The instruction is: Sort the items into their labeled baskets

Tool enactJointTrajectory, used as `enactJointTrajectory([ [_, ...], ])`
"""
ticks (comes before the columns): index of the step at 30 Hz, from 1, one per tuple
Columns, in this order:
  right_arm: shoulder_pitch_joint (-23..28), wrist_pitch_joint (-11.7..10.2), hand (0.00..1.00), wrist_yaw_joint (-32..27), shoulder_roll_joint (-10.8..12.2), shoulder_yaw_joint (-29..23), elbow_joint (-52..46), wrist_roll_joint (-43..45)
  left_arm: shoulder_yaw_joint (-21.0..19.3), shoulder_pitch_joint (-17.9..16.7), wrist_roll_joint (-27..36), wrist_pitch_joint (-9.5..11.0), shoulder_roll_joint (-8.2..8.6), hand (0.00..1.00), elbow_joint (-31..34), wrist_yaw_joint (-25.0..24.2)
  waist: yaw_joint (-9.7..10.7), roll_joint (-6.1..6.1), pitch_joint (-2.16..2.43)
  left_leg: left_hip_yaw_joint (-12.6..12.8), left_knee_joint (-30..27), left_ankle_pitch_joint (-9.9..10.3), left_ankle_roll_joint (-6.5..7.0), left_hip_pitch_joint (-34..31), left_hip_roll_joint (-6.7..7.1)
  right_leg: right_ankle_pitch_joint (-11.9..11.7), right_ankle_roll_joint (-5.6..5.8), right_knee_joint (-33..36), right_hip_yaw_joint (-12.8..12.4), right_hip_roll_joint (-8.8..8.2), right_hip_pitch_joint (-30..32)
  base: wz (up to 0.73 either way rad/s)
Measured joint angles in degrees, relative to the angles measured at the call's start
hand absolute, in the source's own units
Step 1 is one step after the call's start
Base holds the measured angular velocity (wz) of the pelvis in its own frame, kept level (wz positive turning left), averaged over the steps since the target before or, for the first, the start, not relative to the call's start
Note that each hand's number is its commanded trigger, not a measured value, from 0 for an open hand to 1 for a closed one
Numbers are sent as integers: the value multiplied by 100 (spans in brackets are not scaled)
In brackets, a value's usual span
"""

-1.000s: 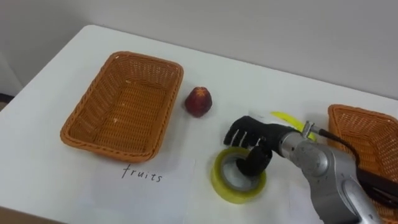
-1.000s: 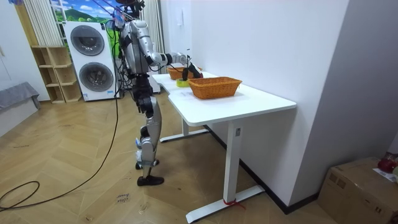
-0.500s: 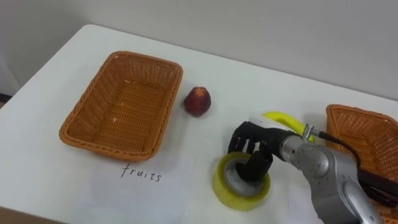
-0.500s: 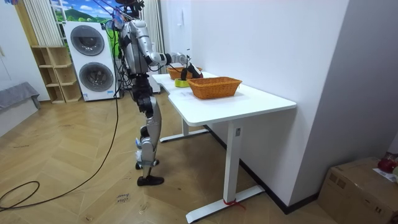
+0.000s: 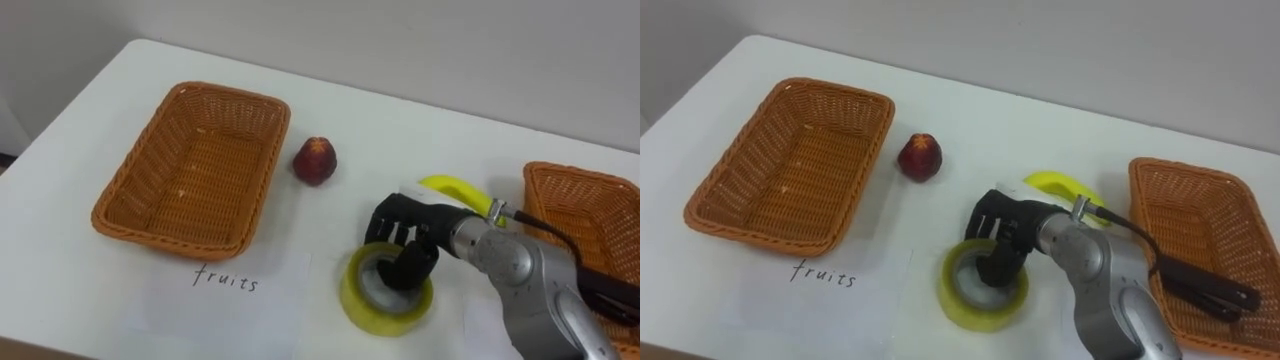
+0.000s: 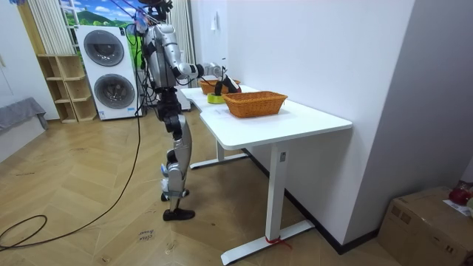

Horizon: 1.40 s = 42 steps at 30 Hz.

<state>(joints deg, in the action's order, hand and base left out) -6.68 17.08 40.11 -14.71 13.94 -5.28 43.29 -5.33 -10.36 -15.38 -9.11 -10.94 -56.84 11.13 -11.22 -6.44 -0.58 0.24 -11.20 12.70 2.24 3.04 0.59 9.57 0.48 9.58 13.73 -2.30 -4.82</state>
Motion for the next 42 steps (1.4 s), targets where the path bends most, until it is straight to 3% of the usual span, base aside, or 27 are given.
enactJointTrajectory([
  [12,6,-123,100,49,-15,-8,-27,14,-11,13,3,49,29,0,-3,1,75,22,9,115,70,-2,-1,64,-3,0,0,1,-160,17,16,-5],
  [17,134,-330,100,-215,-14,-98,0,-240,-13,47,2,137,30,0,-3,-3,170,86,4,152,66,-8,6,138,-11,0,0,3,-270,12,-11,-4],
  [21,198,-346,100,-410,-15,-255,3,-355,-15,81,6,253,57,0,4,-6,181,182,-19,154,83,-8,7,142,-10,-1,2,15,-268,9,-18,0],
  [25,197,-437,100,-594,-15,-438,0,-489,-13,75,4,318,132,0,5,0,217,223,2,150,152,-30,2,159,-8,-1,2,18,-260,17,-17,0],
  [32,196,-599,100,-964,-14,-664,-6,-525,-12,57,8,406,154,0,22,5,273,194,24,150,146,-50,-10,186,1,-1,2,9,-279,23,-16,0],
  [39,192,-765,100,-1513,-22,-1125,-369,-971,-19,75,10,539,155,0,-250,114,365,146,1,235,177,-50,-5,270,1,-1,3,6,-398,33,-88,-6],
  [42,190,-883,100,-1767,-21,-1324,-503,-1170,-23,26,5,545,157,0,-335,118,464,123,12,240,179,-49,-7,275,3,-2,4,6,-429,46,-88,0],
])
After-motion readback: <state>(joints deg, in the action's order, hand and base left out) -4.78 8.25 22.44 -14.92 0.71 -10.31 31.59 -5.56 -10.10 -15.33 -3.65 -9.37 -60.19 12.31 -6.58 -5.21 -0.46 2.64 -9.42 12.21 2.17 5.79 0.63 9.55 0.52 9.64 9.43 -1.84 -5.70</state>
